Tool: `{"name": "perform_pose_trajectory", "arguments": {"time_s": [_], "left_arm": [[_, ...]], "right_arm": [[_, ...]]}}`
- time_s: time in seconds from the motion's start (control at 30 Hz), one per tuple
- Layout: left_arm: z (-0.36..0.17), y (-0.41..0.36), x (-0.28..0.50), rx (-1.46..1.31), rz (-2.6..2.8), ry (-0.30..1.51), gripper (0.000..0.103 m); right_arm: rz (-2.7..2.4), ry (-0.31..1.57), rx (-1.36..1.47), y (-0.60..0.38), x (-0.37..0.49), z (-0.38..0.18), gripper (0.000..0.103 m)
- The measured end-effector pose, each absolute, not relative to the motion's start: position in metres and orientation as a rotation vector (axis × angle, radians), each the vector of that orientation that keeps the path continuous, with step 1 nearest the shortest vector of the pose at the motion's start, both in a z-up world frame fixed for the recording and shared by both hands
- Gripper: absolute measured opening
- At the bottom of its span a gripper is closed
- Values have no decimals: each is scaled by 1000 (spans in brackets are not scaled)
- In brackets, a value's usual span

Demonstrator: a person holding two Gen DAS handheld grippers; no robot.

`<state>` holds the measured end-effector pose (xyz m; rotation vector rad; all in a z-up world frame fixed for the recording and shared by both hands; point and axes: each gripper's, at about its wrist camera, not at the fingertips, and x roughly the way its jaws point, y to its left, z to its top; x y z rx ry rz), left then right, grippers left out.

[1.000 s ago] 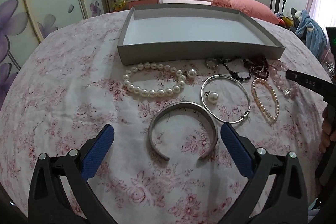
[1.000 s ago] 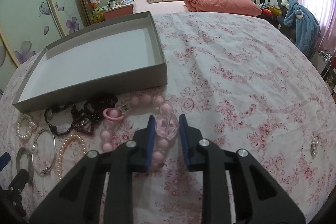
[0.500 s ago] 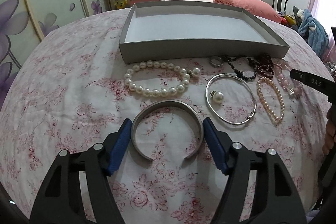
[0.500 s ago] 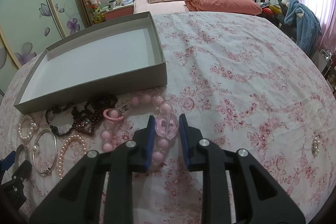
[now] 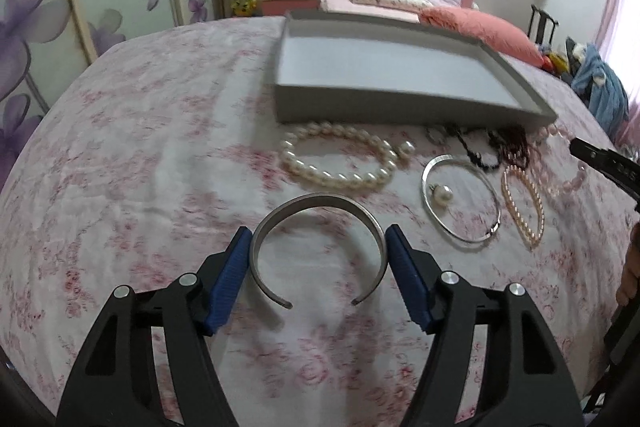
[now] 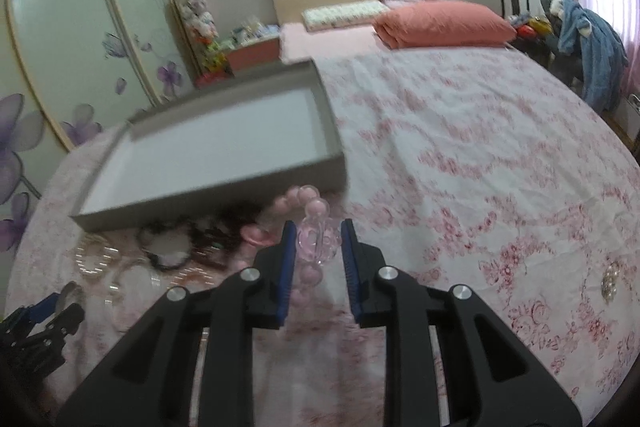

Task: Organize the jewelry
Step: 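Carry the pink bracelet and silver cuff into the gray tray and open both tools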

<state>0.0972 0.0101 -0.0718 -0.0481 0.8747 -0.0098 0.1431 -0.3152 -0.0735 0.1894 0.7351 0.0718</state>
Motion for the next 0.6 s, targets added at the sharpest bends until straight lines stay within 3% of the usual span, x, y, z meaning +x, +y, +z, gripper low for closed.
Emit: {"name": "perform_pose_trajectory", "arguments": {"time_s": [0.6], "left_arm": [[-10,20,64,-36,31,562,68]], "right_arm": [[196,517,137,-273,94,-16,23]]}}
